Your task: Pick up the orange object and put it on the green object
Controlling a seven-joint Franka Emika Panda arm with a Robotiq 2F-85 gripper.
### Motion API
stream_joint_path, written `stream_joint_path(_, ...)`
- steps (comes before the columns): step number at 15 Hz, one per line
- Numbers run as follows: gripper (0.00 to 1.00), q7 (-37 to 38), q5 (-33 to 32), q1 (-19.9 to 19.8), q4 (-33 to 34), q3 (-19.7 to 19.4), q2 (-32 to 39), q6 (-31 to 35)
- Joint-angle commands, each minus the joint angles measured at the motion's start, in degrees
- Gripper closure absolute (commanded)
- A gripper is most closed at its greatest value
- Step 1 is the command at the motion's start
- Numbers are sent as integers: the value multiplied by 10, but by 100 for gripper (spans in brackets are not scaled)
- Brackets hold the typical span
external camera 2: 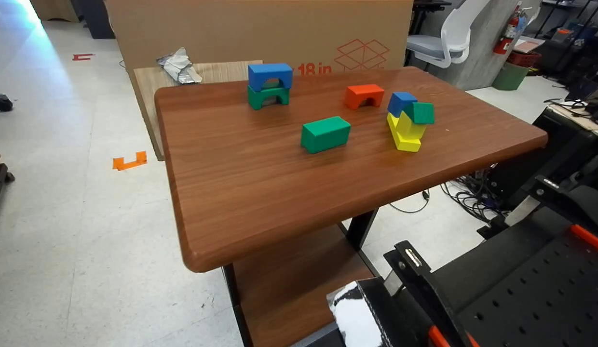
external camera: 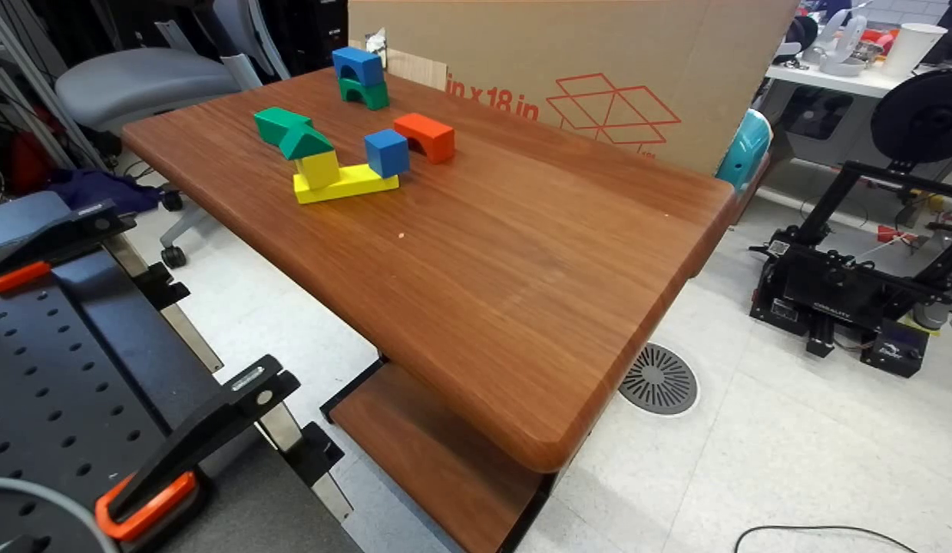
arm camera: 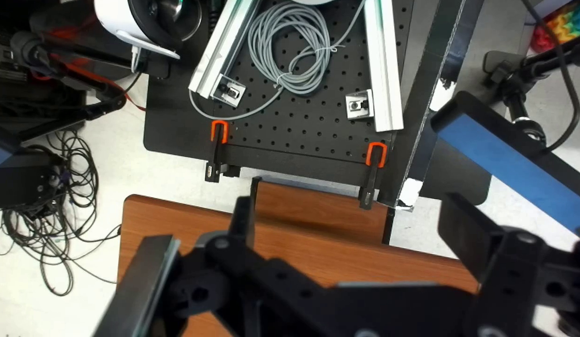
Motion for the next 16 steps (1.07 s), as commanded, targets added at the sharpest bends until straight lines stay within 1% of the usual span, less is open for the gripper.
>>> stream_joint_path(1, 0, -5, -10, 2, 10, -21, 41, 56)
stream_joint_path(3, 0, -22, -16, -3, 15, -39, 68, 97)
stream_joint_path(7, 0, -70, -22, -20, 27, -88, 129, 169)
stream_joint_path(11, 0, -111, -4, -43, 68, -137, 221, 231)
stream_joint_path(13, 0, -123, 5, -49, 93, -150, 270, 264)
stream_joint_path(16, 0, -115, 15, -54, 122, -157, 338, 331)
